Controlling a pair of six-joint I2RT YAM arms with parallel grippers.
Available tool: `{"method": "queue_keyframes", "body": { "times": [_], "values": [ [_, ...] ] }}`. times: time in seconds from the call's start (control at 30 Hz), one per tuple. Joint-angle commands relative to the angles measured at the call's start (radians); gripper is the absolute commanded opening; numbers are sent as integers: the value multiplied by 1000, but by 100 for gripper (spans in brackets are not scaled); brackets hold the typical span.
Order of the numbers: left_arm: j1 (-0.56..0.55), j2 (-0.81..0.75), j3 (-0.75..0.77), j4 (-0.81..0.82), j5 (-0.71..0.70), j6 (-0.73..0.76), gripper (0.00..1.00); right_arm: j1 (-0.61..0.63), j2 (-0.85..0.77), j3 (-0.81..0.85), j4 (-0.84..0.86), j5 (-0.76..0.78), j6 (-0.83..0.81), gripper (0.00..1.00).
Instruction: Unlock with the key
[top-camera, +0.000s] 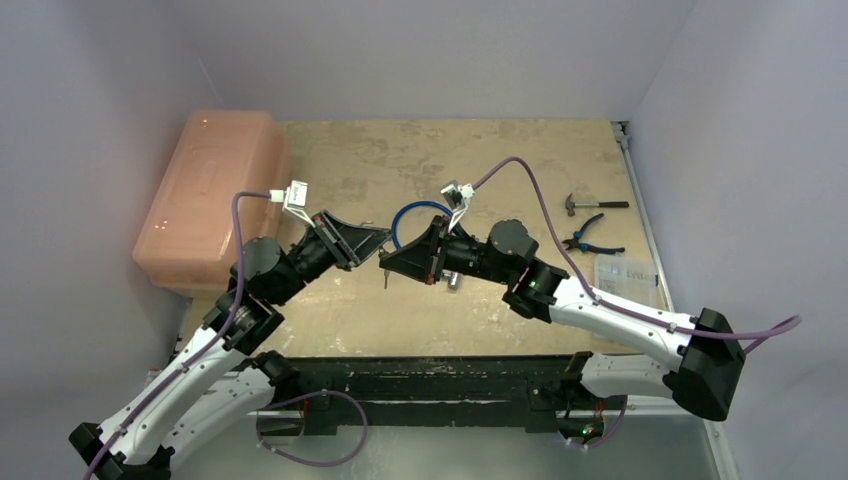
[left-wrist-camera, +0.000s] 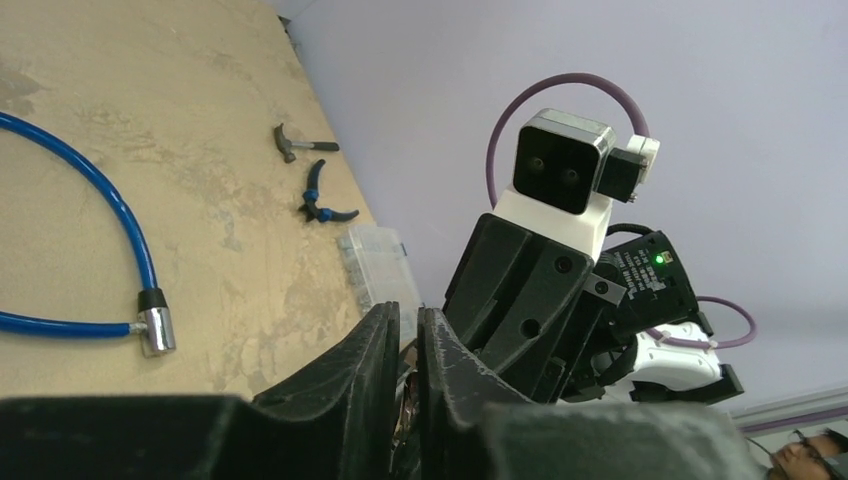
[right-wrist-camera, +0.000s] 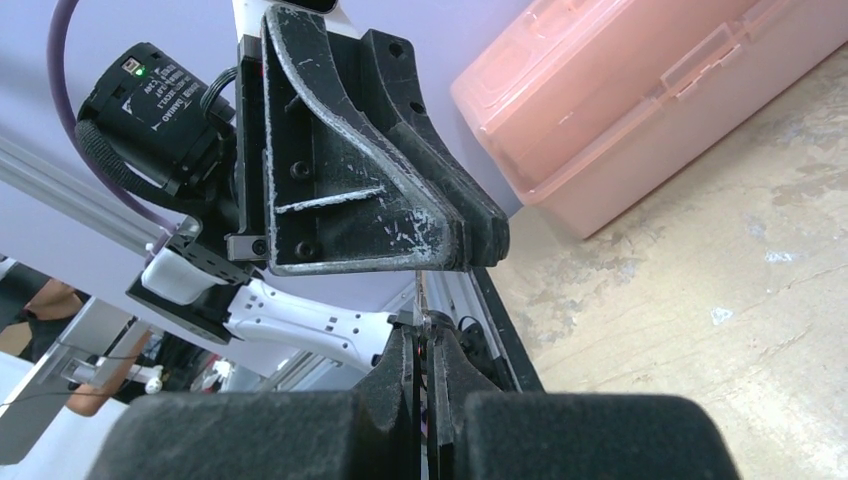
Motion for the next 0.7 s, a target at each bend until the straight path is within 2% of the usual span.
{"method": "queue_keyframes", "body": {
  "times": [0.0,0.17,0.23,0.47,0.6,0.67],
  "values": [
    [4,8,5,11,-7,33,27,-3,-15,29,-11,15,-26,0],
    [5,-8,39,-93,-35,68,65,-5,-49,1,-95,82,-41,0],
    [5,-16,54,-130,-50,84,73,-5,-63,-11,-128,108,-48,0],
    [5,17,115,-305,-118,166,77,-4,-142,-69,-254,280,-62,0],
    [4,45,109,-329,-127,182,77,-5,-203,-65,-378,399,-100,0],
    [4,68,103,-334,-127,181,81,-5,-237,-64,-424,456,-118,0]
  ]
}}
